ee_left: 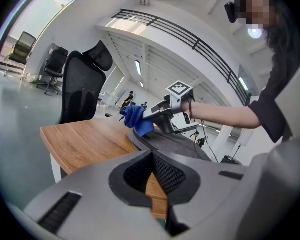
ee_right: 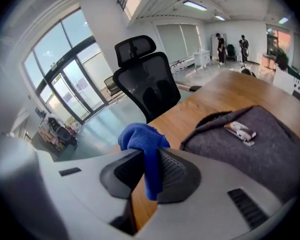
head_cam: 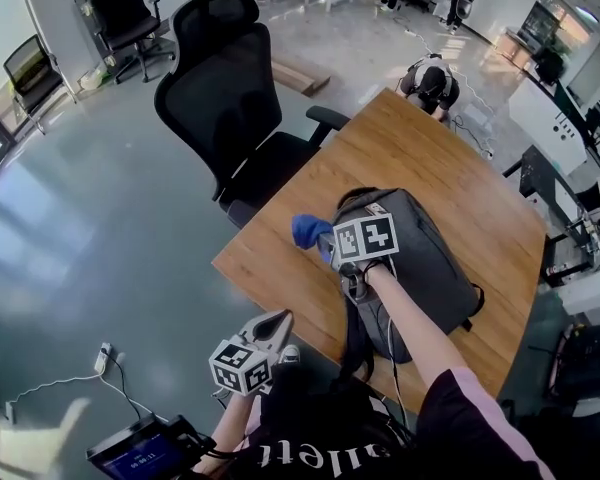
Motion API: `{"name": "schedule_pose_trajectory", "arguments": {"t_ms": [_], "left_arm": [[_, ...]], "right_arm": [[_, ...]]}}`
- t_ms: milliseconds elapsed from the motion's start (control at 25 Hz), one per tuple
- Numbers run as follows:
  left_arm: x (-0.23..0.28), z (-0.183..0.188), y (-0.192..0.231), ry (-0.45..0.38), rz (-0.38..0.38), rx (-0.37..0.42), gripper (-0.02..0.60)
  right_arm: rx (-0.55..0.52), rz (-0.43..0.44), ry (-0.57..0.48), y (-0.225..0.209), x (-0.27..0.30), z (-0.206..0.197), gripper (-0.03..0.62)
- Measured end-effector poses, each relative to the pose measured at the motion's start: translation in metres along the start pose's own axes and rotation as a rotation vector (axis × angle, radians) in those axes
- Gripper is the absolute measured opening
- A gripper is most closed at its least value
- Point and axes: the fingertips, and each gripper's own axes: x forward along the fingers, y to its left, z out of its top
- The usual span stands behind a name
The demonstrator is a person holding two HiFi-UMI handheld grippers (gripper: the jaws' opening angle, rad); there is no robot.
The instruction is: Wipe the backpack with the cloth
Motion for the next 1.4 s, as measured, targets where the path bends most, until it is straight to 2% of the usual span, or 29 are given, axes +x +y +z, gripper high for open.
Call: {"name": "schedule_pose_trajectory", "arguments": {"t_ms": [120, 360, 800, 1080, 1400], "left_arm": [[-0.004, -0.002, 0.001, -0.001, 0.006, -0.008, 0.000], [-0.011, -0.010, 0.006, 0.009, 0.014, -0.026, 0.000], [-0.017, -0.036, -0.025, 0.034, 0.020, -0.008, 0.000], [-0.022, -0.055, -0.062, 0.054, 0.016, 0.020, 0.000], [-0.039, -0.082, -0.104, 0.069, 0.023, 0.041, 0.000]], "right_arm": [[0.089, -0.034, 0.020, -0.009, 0.003, -0.014, 0.069], [0.179, -0.065, 0.012, -0.013, -0.004, -0.034, 0.069], [0.229, -0.030, -0.040, -0.002, -0.040, -0.092, 0.069], [0.217, -0.044, -0.066, 0.001, -0.074, -0.141, 0.069], [0.257, -0.004, -0.088, 0.016, -0.108, -0.201, 0.069]]}}
